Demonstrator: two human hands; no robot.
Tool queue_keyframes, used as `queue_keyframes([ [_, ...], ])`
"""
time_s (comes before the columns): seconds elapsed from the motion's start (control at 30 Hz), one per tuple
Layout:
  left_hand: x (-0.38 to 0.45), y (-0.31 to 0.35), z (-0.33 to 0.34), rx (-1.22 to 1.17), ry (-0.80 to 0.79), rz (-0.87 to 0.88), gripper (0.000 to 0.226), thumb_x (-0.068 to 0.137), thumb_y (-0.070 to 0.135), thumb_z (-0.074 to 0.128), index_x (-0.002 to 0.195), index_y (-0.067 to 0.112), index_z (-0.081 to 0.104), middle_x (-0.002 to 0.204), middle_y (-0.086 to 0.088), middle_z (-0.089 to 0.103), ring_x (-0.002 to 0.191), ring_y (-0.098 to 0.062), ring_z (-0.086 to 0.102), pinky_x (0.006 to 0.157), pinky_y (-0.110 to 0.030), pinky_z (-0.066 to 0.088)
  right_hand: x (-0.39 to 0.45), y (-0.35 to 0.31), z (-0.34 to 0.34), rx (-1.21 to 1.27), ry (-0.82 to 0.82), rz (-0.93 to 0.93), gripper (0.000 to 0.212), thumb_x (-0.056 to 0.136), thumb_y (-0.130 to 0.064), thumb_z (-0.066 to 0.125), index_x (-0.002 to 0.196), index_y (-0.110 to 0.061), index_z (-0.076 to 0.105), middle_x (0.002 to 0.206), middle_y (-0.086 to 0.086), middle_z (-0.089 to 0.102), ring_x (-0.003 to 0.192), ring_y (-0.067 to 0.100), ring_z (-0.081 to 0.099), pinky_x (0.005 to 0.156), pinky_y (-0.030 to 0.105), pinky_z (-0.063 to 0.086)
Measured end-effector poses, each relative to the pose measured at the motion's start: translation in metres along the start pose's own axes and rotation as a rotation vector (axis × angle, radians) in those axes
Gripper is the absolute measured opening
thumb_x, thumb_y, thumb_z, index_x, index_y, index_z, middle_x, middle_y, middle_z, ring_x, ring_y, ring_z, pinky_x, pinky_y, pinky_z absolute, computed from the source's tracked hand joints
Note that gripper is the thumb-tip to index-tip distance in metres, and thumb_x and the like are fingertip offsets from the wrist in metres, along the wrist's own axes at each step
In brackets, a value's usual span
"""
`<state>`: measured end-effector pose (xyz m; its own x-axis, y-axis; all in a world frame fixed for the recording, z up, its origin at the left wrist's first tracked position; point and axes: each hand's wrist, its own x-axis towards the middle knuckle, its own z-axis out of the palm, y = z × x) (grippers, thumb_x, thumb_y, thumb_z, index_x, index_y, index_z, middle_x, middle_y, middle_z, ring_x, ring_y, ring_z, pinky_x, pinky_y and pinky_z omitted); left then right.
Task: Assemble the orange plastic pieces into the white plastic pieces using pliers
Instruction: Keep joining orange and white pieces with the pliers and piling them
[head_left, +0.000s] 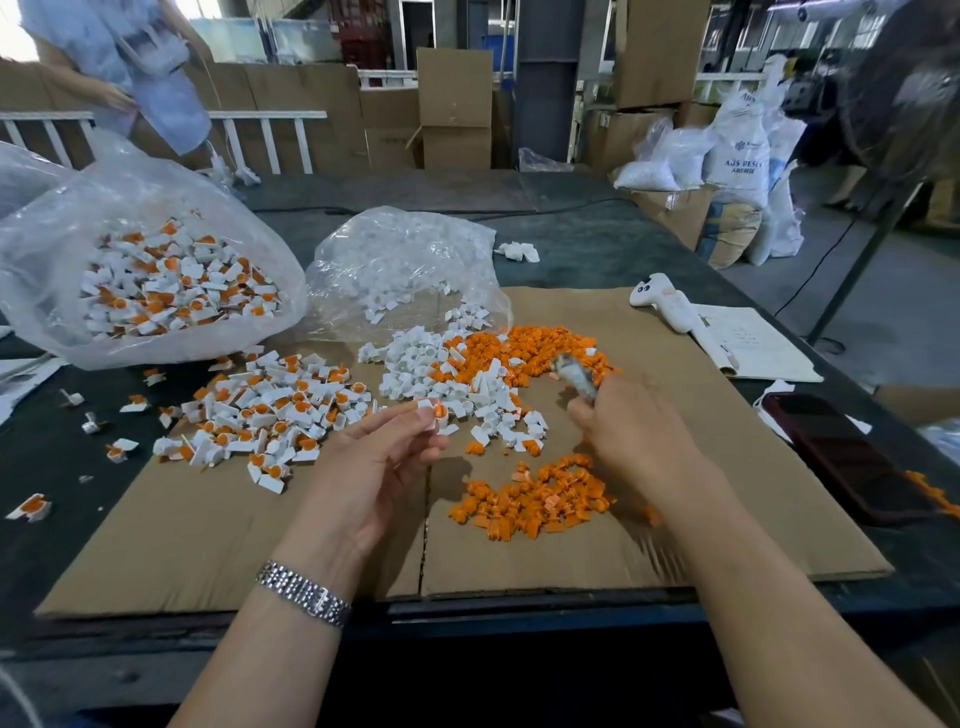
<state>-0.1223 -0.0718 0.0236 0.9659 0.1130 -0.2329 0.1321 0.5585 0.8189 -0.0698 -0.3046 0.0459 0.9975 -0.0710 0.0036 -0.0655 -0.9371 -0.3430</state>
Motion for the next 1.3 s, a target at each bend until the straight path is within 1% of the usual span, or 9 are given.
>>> queue_keyframes([
  [0.1, 0.001, 0.0, 0.005, -0.055, 0.009, 0.029, 0.038, 0.07, 0.005, 0.082, 0.106, -0.007, 0.074, 0.087, -0.017, 0.073, 0.075, -0.022, 0.072, 0.069, -0.021, 0.061, -0.01, -0.013, -0.025, 0.247, -0.12, -0.031, 0.021, 0.1, -0.028, 0.05, 0.09, -0.011, 0.058, 0.077, 0.006, 0.059, 0.067, 0.02, 0.055, 0.059, 0.033, 0.041],
  [0.23, 0.001, 0.004, 0.013, -0.014, 0.024, 0.095, 0.021, 0.072, 0.009, 0.08, 0.092, 0.001, 0.076, 0.083, -0.012, 0.076, 0.074, -0.019, 0.075, 0.067, -0.02, 0.06, -0.03, -0.039, -0.04, 0.511, -0.527, -0.116, 0.017, 0.101, -0.02, 0.054, 0.1, -0.004, 0.061, 0.082, 0.013, 0.067, 0.071, 0.022, 0.064, 0.074, 0.041, 0.059],
  [0.3, 0.001, 0.005, 0.016, -0.006, 0.023, 0.113, 0.013, 0.081, 0.006, 0.077, 0.093, 0.001, 0.074, 0.08, -0.009, 0.076, 0.072, -0.017, 0.075, 0.065, -0.019, 0.059, -0.037, -0.051, -0.036, 0.5, -0.597, -0.149, 0.021, 0.102, -0.019, 0.054, 0.105, 0.0, 0.062, 0.094, 0.018, 0.073, 0.075, 0.023, 0.067, 0.084, 0.046, 0.059],
  [0.5, -0.001, 0.007, 0.016, 0.05, 0.082, 0.179, 0.002, 0.087, 0.004, 0.076, 0.088, 0.005, 0.075, 0.079, -0.009, 0.075, 0.069, -0.015, 0.073, 0.063, -0.019, 0.058, -0.048, -0.07, -0.022, 0.64, -0.655, -0.155, 0.02, 0.107, -0.021, 0.047, 0.11, -0.003, 0.055, 0.089, 0.012, 0.065, 0.081, 0.022, 0.062, 0.091, 0.049, 0.055],
  [0.63, -0.001, 0.004, 0.013, 0.095, 0.134, 0.23, 0.009, 0.088, 0.001, 0.075, 0.083, 0.008, 0.076, 0.079, -0.012, 0.076, 0.069, -0.017, 0.073, 0.063, -0.02, 0.059, -0.05, -0.073, -0.014, 0.659, -0.679, -0.163, 0.016, 0.108, -0.025, 0.042, 0.106, -0.012, 0.05, 0.087, 0.011, 0.061, 0.079, 0.023, 0.06, 0.09, 0.048, 0.057],
  [0.9, 0.0, 0.003, 0.012, 0.147, 0.145, 0.25, 0.01, 0.088, 0.003, 0.076, 0.082, 0.01, 0.078, 0.077, -0.012, 0.076, 0.067, -0.015, 0.072, 0.062, -0.02, 0.058, -0.054, -0.07, -0.007, 0.685, -0.66, -0.193, 0.019, 0.107, -0.028, 0.045, 0.101, -0.012, 0.054, 0.092, 0.01, 0.069, 0.083, 0.021, 0.07, 0.087, 0.047, 0.06],
  [1.03, 0.001, 0.002, 0.011, 0.167, 0.143, 0.245, 0.003, 0.088, 0.004, 0.077, 0.087, 0.007, 0.077, 0.076, -0.01, 0.076, 0.066, -0.014, 0.071, 0.061, -0.019, 0.058, -0.055, -0.07, -0.008, 0.686, -0.672, -0.19, 0.019, 0.108, -0.026, 0.044, 0.097, -0.012, 0.052, 0.091, 0.011, 0.067, 0.075, 0.018, 0.068, 0.078, 0.038, 0.062],
  [1.2, 0.002, -0.002, 0.01, 0.216, 0.153, 0.269, 0.002, 0.088, 0.004, 0.076, 0.089, 0.005, 0.077, 0.074, -0.008, 0.076, 0.067, -0.015, 0.071, 0.062, -0.02, 0.058, -0.057, -0.068, -0.006, 0.649, -0.599, -0.204, 0.029, 0.108, -0.033, 0.043, 0.091, -0.01, 0.051, 0.072, 0.004, 0.06, 0.053, 0.012, 0.059, 0.052, 0.025, 0.054],
  [1.3, 0.004, -0.004, 0.011, 0.205, 0.183, 0.263, 0.004, 0.088, 0.002, 0.076, 0.087, 0.006, 0.076, 0.072, -0.006, 0.076, 0.066, -0.014, 0.072, 0.063, -0.021, 0.059, -0.06, -0.072, 0.002, 0.578, -0.499, -0.205, 0.034, 0.106, -0.039, 0.044, 0.092, -0.01, 0.052, 0.07, 0.006, 0.059, 0.051, 0.015, 0.057, 0.052, 0.03, 0.056],
])
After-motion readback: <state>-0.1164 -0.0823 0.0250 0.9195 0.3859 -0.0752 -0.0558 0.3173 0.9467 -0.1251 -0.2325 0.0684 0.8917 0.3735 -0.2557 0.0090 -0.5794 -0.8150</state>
